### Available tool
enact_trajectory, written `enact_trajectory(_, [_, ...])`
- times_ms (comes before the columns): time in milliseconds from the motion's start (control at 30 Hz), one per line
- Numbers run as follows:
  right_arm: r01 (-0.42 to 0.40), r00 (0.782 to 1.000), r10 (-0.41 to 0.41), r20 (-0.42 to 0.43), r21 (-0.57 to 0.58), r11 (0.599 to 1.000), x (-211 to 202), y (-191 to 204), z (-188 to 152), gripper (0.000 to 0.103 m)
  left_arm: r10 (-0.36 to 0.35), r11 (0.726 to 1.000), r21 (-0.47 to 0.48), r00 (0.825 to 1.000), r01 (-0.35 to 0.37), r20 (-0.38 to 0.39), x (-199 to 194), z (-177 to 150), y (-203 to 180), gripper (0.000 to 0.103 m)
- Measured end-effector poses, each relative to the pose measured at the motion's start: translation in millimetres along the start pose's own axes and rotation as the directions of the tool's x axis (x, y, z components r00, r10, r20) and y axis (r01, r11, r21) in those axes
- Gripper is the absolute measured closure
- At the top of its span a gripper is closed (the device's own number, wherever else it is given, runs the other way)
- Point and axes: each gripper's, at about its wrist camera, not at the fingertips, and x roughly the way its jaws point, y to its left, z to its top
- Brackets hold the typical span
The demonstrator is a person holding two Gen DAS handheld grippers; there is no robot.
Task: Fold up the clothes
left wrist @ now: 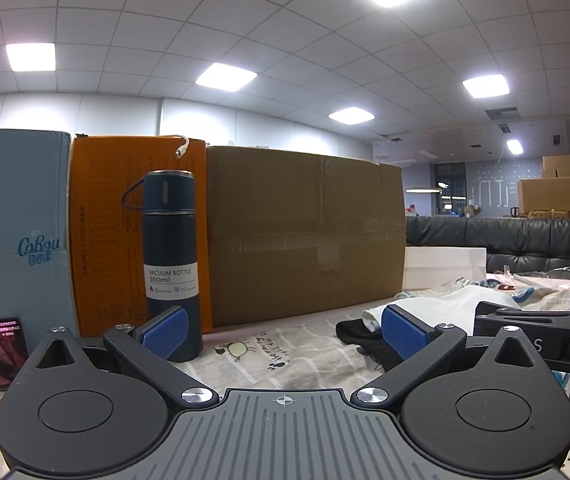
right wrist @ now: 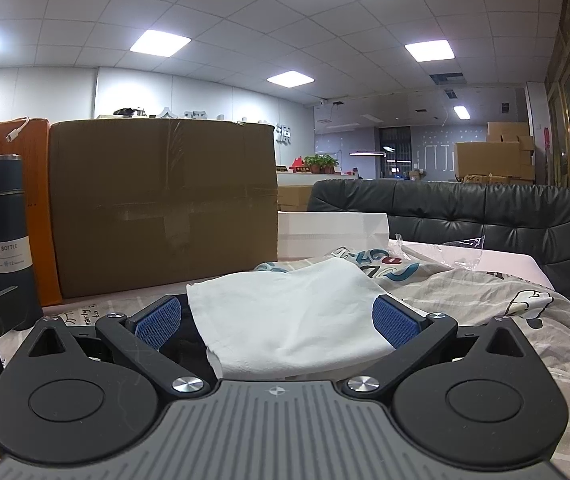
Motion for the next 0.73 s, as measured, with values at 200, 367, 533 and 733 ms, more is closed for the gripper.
enact_trajectory(200, [-0.001, 1.000, 0.001, -0.001, 0.000, 1.000, -0.5, 0.1, -0.4, 0.000, -0.002, 1.000, -0.004, 1.000, 0.002, -0.001, -0.6, 0.0, 0.8, 0.000])
enact_trajectory(367, [-0.002, 1.000, 0.002, -0.005, 0.001, 1.000, 0.5, 0.2, 0.0, 0.000, -0.001, 1.000, -0.006, 1.000, 0.001, -0.003, 0.0, 0.2, 1.1, 0.000])
enact_trajectory(533, [-0.005, 1.000, 0.005, -0.007, 0.001, 1.000, 0.7, 0.5, 0.0, 0.000, 0.000, 1.000, -0.009, 1.000, 0.000, -0.005, 0.5, 0.2, 1.6, 0.000])
enact_trajectory(733, [-0.012, 1.000, 0.012, -0.011, 0.003, 1.000, 1.0, 0.1, -0.2, 0.000, 0.001, 1.000, -0.010, 1.000, -0.001, -0.005, 0.5, 0.5, 1.9, 0.000])
